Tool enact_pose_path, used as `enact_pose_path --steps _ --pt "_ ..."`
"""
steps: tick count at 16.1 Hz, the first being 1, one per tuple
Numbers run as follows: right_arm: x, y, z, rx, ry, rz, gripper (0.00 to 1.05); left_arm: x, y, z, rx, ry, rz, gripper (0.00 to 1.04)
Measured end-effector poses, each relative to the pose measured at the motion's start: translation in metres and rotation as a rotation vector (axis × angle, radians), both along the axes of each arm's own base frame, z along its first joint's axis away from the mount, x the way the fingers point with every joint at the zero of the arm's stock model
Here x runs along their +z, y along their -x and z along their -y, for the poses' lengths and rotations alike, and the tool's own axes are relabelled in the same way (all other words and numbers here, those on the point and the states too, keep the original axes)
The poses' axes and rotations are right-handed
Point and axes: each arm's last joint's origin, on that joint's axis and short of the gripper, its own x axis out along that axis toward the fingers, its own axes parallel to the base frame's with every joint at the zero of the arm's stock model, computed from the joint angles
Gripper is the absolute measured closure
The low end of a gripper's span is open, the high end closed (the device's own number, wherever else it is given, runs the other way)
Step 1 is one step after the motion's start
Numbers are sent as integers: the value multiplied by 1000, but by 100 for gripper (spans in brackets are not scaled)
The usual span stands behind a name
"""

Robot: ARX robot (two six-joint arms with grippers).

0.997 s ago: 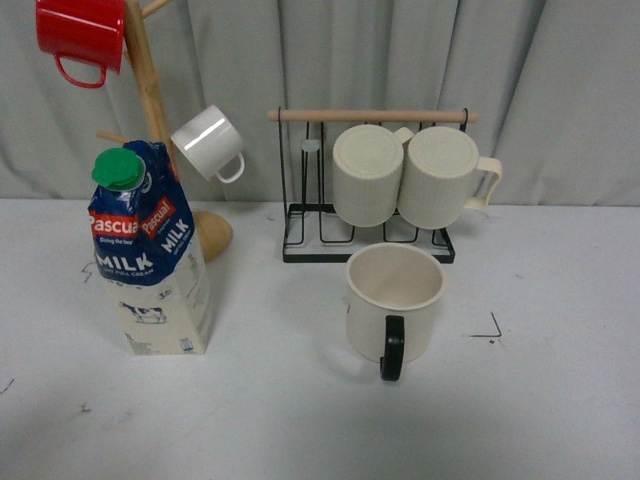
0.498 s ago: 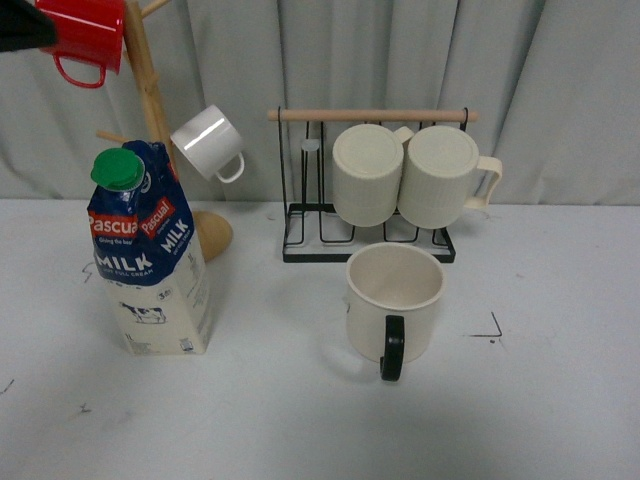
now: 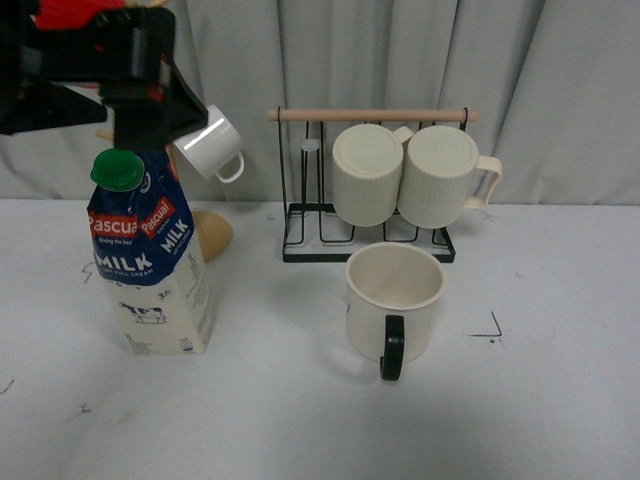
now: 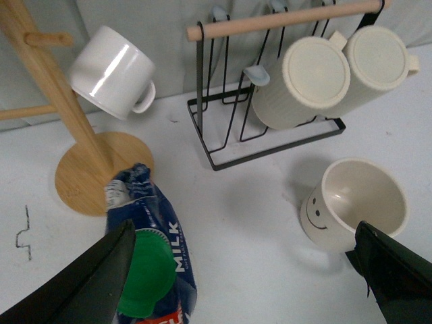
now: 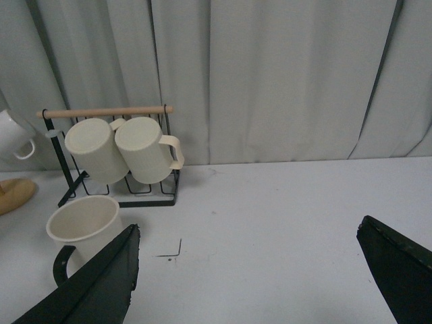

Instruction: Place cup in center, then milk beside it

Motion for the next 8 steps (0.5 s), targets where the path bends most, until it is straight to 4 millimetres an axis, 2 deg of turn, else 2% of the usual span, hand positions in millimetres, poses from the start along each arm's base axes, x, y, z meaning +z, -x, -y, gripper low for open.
enact_pose_path --steps 2,3,8 --pt "0 0 0 0 0 0 6 -14 -10 6 11 -40 -6 7" --pt "0 0 0 0 0 0 6 -20 -16 2 45 -52 -1 7" --pt "0 0 0 0 0 0 6 -17 -38 -38 224 -68 47 7"
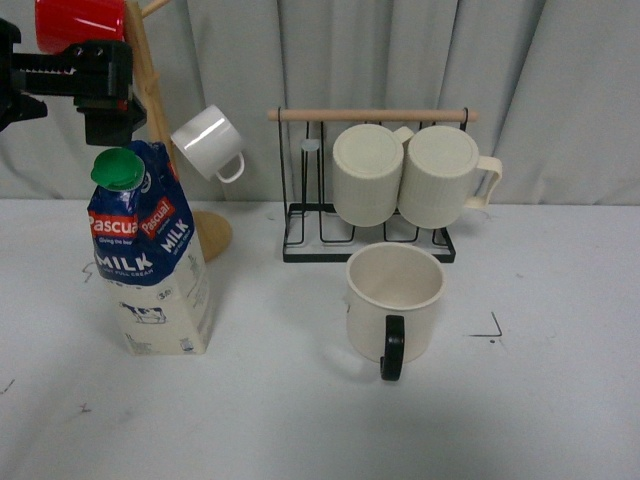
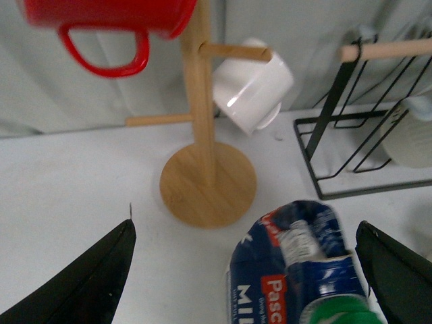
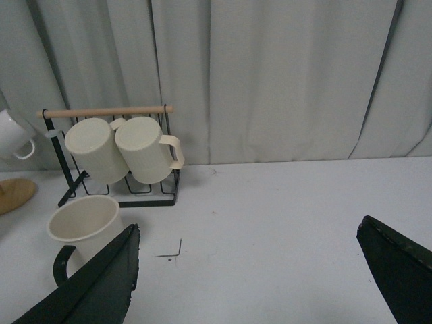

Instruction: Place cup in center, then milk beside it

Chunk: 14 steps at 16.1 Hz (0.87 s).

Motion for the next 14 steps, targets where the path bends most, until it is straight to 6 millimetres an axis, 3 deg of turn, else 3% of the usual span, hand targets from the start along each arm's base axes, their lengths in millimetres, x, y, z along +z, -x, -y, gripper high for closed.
enact_pose_path --steps 2,6,14 --pt "0 0 0 0 0 0 6 -11 -3 -8 12 45 -48 7" --pt "0 0 0 0 0 0 6 -12 -5 4 -6 114 -64 7" --pt "0 0 0 0 0 0 6 -10 -5 7 -47 104 -35 7"
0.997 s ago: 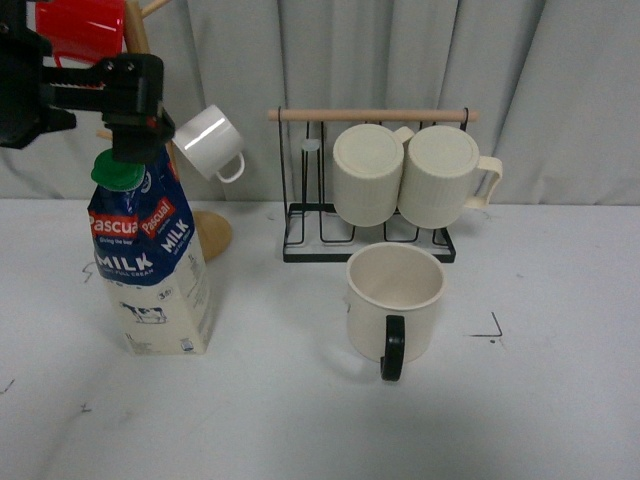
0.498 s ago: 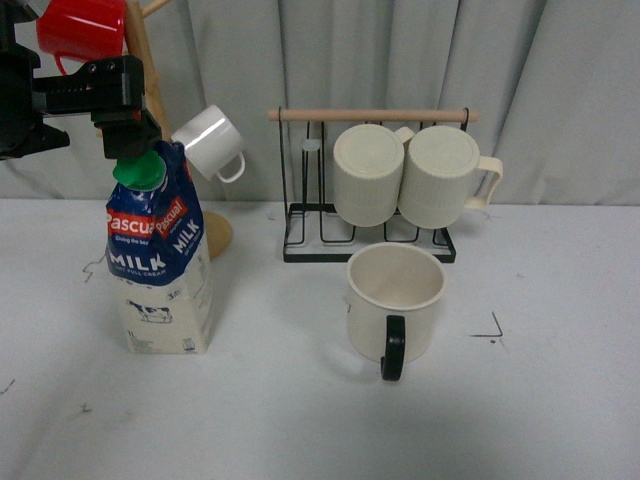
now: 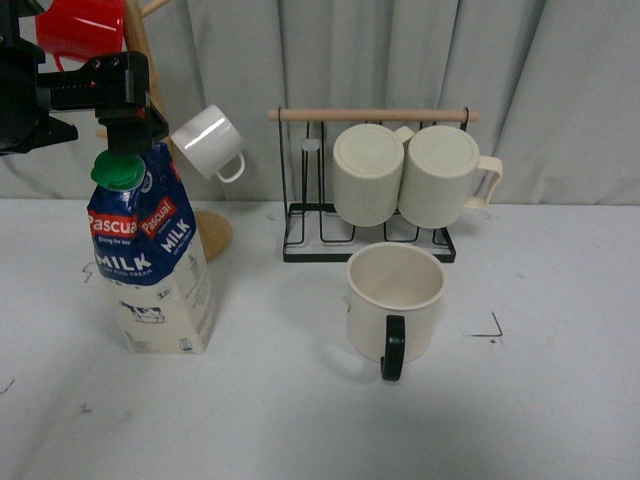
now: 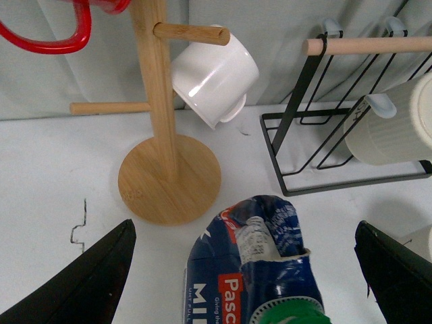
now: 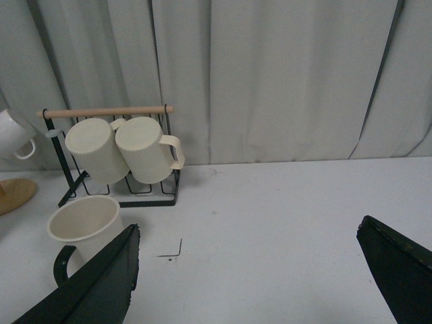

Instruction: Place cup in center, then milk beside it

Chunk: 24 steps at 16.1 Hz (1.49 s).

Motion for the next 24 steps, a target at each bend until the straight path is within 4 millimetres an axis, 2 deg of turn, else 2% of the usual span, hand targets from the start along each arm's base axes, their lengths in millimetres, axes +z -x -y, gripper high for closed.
enact_pose_path --steps 3,5,9,10,13,17,20,24 --pt "0 0 0 0 0 0 6 -4 4 22 -69 -72 10 7" --pt "0 0 0 0 0 0 6 -13 6 32 -109 -116 -23 7" --pt "0 0 0 0 0 0 6 -50 0 24 -65 -185 -178 7" --pt "0 0 0 0 0 0 6 -52 0 21 -51 -199 -184 11" --pt "0 0 0 0 0 0 6 -47 -5 15 -26 -200 -177 43" --pt "0 0 0 0 0 0 6 -41 -2 19 -35 -202 -189 84" --pt "0 0 0 0 0 0 6 -29 6 35 -61 -204 -191 88" --pt "0 0 0 0 0 0 6 -3 10 73 -114 -184 -98 89"
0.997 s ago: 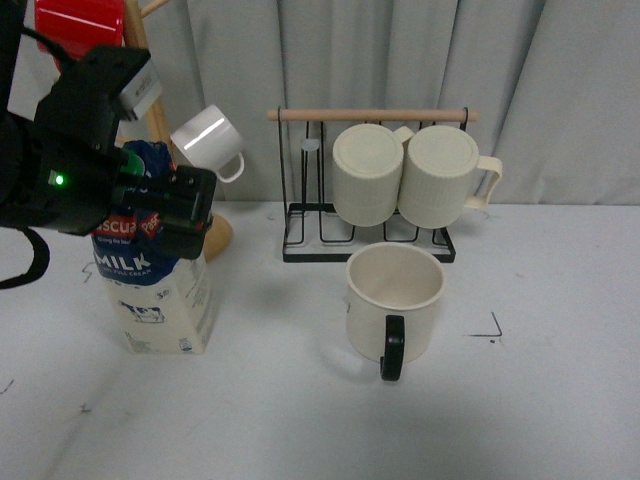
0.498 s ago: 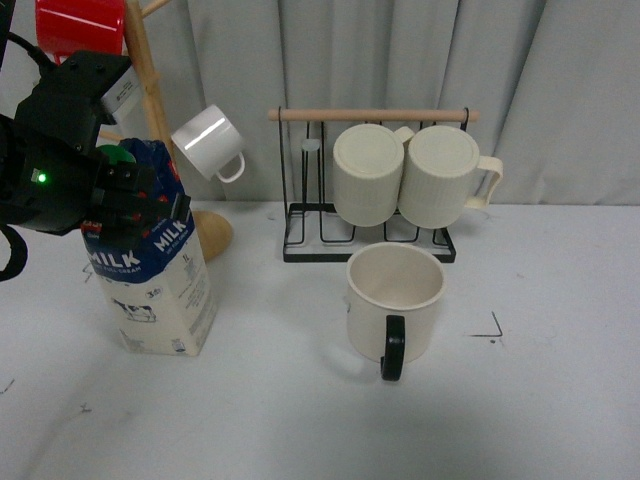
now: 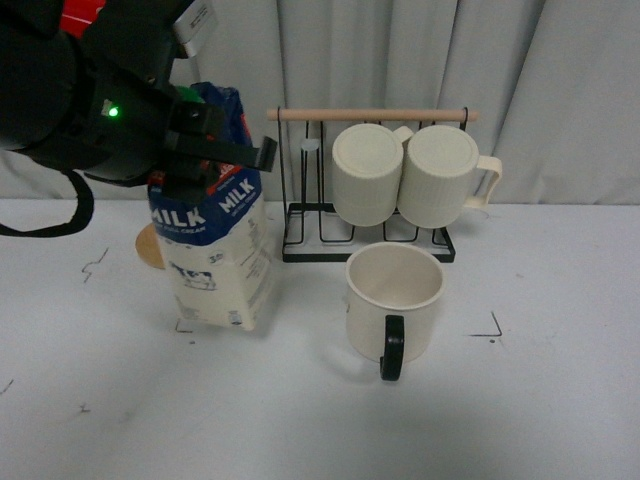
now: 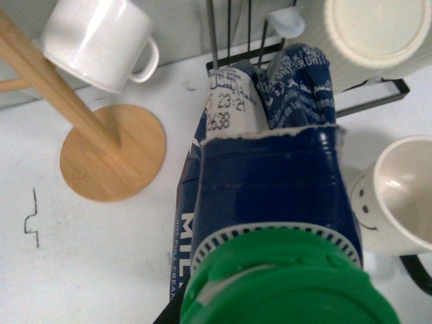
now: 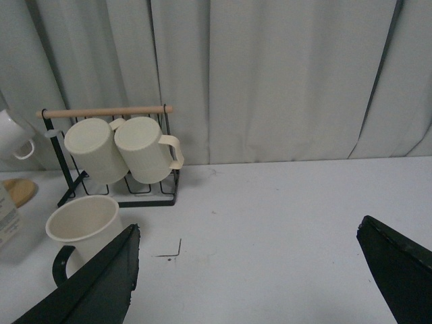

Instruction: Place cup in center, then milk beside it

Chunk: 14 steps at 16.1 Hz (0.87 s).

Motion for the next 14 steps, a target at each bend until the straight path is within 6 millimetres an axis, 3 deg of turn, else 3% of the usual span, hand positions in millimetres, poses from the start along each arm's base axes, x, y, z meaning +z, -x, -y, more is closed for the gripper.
enact_pose_path --steps 2,3,14 --pt "0 0 0 0 0 0 6 -1 6 20 -17 5 7 89" --pt "0 0 0 0 0 0 6 -10 4 28 11 -2 -2 89" --pt "0 0 0 0 0 0 6 -21 2 52 30 31 22 90"
